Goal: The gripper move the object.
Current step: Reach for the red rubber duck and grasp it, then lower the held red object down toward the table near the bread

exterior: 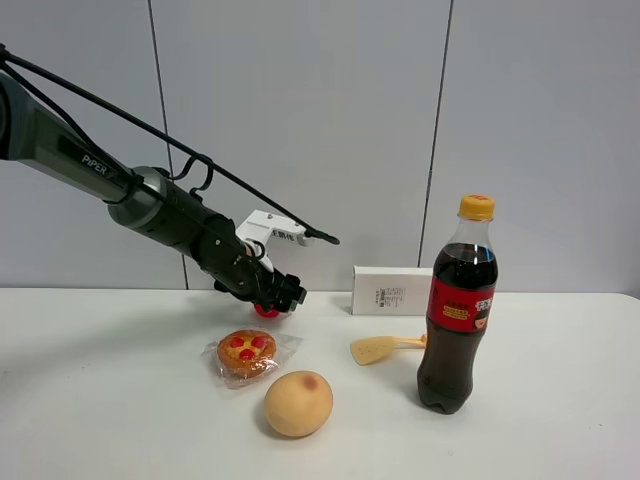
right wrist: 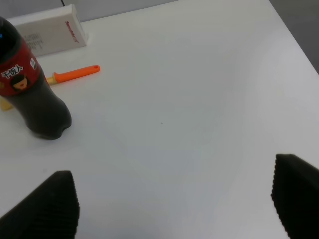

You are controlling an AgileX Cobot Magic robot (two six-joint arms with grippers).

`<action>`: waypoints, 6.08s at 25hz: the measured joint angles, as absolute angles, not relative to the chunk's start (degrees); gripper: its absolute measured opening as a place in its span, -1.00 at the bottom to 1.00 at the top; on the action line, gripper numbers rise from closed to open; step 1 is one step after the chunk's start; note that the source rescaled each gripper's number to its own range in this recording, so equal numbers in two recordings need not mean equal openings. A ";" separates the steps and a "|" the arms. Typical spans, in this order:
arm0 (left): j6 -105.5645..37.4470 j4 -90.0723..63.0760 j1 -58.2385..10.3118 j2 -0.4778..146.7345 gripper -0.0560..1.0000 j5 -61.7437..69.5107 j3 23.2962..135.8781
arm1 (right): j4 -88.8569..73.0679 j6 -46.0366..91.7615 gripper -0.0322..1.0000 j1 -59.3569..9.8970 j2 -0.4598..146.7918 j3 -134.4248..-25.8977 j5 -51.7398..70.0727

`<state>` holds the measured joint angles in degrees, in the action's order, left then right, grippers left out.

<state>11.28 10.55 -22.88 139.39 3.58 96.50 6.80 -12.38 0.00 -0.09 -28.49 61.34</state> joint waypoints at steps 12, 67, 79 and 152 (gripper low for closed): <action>11.11 9.49 -22.88 140.23 0.82 3.11 96.61 | 6.80 -12.38 1.00 0.00 -0.09 -28.49 61.34; 9.60 5.17 -29.71 91.43 -0.85 38.31 58.70 | 6.80 -12.38 1.00 0.00 -0.09 -28.49 61.34; -10.84 0.37 -43.77 91.43 -0.85 38.67 58.66 | 6.80 -12.38 1.00 0.00 -0.09 -28.49 61.34; -52.45 -13.76 -50.21 114.85 -0.88 21.71 65.88 | 6.80 -12.38 1.00 0.00 -0.09 -28.49 61.34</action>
<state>-52.45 -13.76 -50.21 114.85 21.71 65.88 6.80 -12.38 0.00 -0.09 -28.49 61.34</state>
